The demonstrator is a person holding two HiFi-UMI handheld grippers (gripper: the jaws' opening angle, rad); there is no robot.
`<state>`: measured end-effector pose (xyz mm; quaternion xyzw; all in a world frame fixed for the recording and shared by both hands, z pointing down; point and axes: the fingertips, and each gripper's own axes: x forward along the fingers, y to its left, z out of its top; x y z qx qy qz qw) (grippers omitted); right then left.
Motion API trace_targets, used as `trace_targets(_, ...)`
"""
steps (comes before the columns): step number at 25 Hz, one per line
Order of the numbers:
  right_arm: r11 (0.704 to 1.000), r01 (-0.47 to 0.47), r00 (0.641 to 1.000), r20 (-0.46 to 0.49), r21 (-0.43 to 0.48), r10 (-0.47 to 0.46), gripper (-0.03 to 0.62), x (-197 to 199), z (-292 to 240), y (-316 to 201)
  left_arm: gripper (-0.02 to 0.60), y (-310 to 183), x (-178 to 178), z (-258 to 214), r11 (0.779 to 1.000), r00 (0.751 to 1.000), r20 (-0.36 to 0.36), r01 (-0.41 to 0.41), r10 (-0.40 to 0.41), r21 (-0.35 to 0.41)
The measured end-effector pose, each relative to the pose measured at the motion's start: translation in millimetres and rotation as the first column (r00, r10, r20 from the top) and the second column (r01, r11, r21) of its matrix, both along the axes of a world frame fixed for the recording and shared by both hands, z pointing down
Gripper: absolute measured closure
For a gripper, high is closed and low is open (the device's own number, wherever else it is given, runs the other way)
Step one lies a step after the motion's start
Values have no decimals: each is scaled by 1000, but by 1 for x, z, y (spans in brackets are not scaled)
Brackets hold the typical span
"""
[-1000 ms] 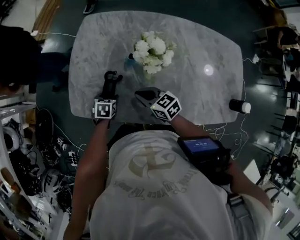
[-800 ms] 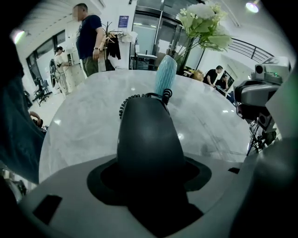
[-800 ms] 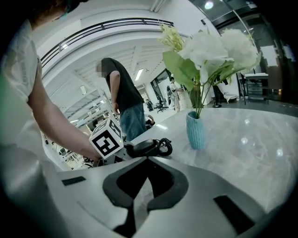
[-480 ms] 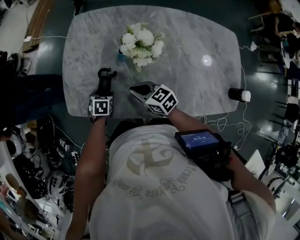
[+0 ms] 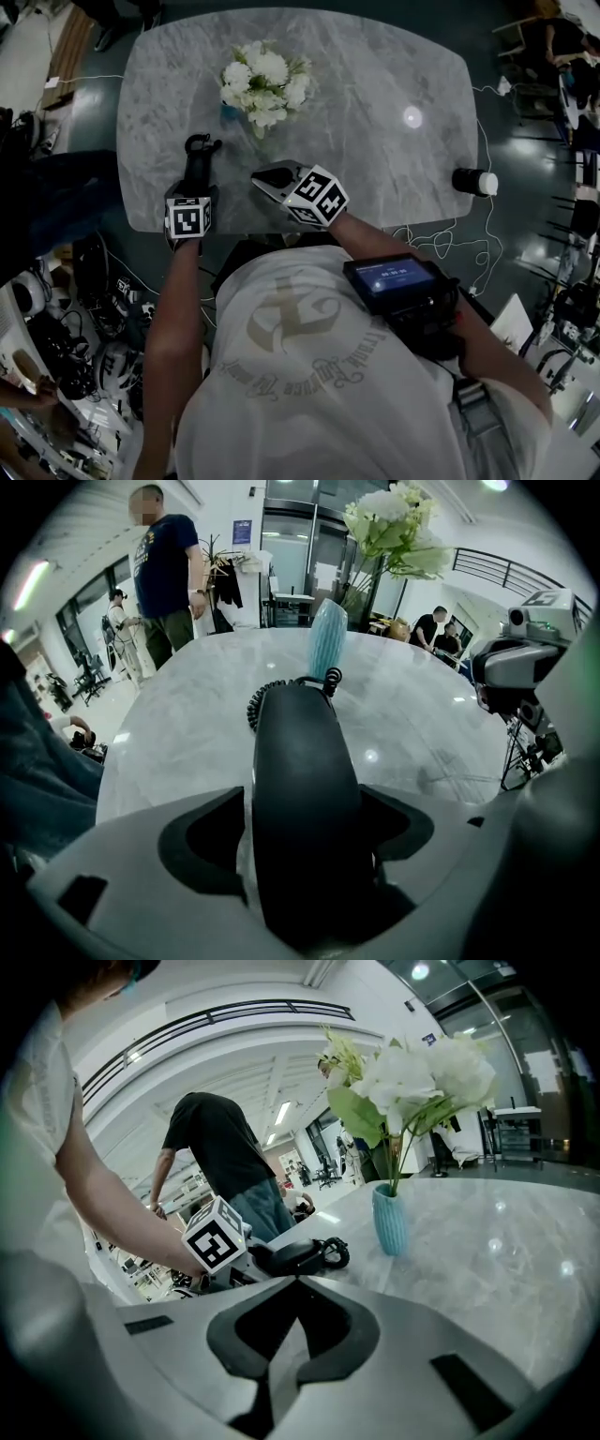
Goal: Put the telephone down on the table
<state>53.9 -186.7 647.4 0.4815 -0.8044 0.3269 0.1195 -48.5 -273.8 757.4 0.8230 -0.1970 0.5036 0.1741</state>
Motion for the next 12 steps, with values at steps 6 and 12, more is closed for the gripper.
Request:
trace_targets(6, 1000, 5, 1000, 8, 11, -5, 579, 0, -1, 6, 210, -1, -2, -16, 999, 998, -54, 12, -10, 32)
trace_targets(12, 1000, 18, 1000, 15, 25, -19, 579, -2, -6, 9, 210, 2, -6, -36, 998, 997, -77, 17, -12, 64)
